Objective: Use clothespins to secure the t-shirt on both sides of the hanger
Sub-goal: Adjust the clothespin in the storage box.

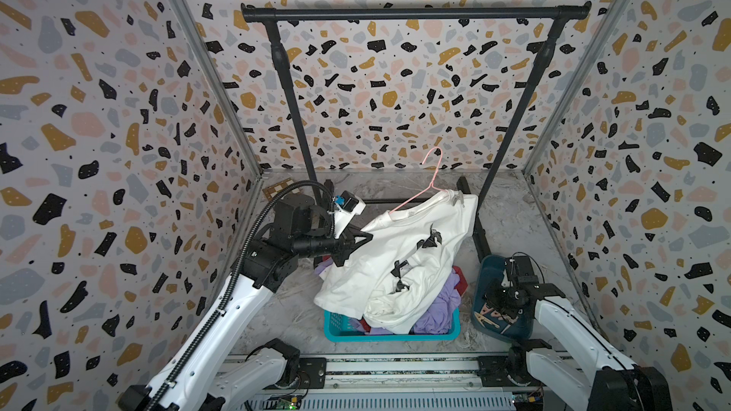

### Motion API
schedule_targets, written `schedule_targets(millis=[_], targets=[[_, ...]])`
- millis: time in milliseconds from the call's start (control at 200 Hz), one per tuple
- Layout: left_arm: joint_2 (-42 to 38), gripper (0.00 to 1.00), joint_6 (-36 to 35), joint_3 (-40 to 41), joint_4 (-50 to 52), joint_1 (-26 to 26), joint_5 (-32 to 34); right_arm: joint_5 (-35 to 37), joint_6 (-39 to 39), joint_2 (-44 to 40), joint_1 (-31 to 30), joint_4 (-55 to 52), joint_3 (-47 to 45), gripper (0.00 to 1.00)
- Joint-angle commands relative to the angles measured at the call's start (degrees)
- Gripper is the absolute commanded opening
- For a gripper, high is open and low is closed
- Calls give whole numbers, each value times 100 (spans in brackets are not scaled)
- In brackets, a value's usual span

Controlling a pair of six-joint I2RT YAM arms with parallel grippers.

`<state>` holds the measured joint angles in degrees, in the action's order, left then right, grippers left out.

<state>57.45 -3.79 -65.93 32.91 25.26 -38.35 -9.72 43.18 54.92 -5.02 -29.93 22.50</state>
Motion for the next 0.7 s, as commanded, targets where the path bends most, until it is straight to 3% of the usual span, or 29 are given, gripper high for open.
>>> schedule_targets(millis=[0,345,691], targets=[[-85,0,-16,19,-368,23,-81,71,-139,51,-26,-21,9,14],[-41,0,-14,1,-375,23,-82,310,-186,218,-24,241,194,3],[-14,0,-49,-38,-329,23,-50,1017,-470,838,-13,606,929,2]])
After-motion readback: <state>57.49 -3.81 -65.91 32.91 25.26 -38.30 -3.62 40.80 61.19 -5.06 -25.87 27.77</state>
